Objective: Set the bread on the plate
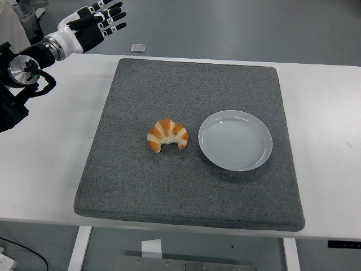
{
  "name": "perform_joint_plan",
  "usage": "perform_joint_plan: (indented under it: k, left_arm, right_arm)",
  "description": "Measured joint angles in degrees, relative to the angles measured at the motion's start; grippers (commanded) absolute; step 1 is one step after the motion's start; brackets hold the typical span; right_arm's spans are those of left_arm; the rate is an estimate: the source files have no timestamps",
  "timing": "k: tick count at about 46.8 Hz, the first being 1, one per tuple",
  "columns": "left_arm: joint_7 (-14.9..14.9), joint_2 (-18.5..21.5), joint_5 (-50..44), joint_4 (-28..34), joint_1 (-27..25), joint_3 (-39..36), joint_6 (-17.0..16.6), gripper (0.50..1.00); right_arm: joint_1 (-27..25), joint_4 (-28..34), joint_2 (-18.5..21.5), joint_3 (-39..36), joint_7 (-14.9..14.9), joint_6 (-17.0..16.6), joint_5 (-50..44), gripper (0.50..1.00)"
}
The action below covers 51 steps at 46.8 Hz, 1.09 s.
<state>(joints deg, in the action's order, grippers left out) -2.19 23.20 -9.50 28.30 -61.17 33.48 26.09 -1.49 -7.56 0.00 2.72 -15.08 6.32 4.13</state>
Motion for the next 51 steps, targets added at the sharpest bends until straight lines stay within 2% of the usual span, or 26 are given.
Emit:
perform_joint_plan:
  k: [51]
  left_arm:
    - [0.35, 0.35, 0.70, 0.27, 0.61, 0.88, 0.69, 0.996]
  right_arm:
    - [0.00, 0.00, 0.00, 0.00, 0.03, 0.01, 0.00, 0.932]
